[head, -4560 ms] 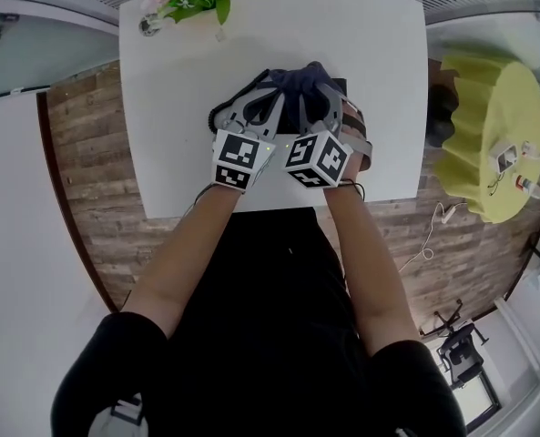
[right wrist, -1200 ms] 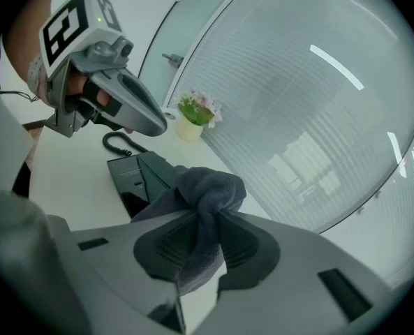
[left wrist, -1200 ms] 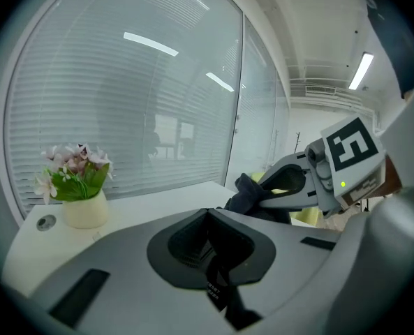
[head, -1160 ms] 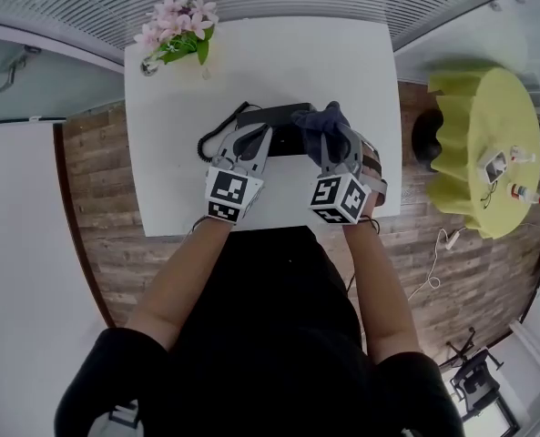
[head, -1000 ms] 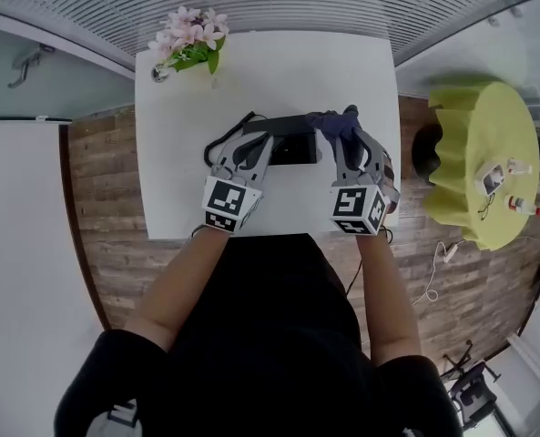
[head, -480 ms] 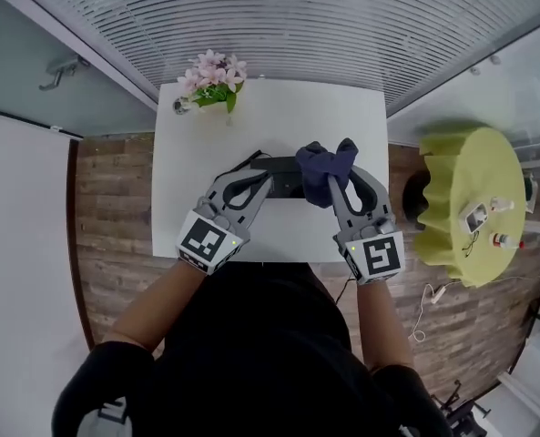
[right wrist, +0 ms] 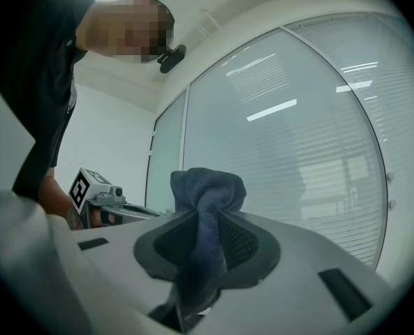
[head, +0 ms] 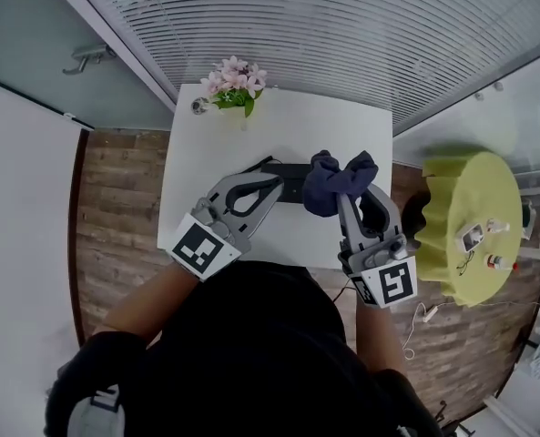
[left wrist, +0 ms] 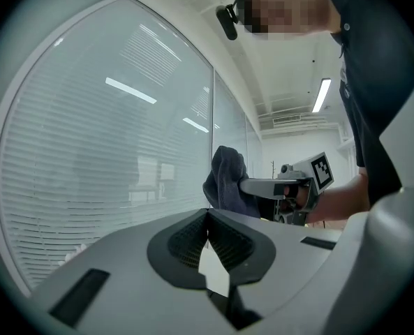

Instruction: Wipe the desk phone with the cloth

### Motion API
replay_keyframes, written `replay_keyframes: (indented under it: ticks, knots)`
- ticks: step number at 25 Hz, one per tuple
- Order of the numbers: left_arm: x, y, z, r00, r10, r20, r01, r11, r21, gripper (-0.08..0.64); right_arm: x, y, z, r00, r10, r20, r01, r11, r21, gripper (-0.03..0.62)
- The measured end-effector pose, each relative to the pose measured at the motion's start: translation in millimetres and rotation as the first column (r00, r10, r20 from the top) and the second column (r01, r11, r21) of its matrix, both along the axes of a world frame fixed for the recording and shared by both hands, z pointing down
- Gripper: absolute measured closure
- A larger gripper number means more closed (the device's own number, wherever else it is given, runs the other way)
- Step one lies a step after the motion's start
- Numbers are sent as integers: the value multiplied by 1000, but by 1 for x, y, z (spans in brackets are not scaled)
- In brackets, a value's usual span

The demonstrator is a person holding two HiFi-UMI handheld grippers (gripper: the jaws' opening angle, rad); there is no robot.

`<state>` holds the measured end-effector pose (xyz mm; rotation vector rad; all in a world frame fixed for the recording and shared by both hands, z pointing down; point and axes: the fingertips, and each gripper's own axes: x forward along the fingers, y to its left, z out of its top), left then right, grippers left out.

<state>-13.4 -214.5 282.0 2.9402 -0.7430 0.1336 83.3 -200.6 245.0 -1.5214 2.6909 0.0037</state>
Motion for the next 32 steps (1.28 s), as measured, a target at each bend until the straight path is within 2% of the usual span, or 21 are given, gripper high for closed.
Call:
replay_keyframes:
  ticks: [9,32]
  knots:
    - [-4,-6,-16,999,-22,-27,23,999,22,549,-9,0,-4,999,1,-42,0,1000,10,495]
    - [-6,6,-19,999,-42,-21,42,998,42,549,-11,11,-5,999,-20,-39,21,1000,8,495]
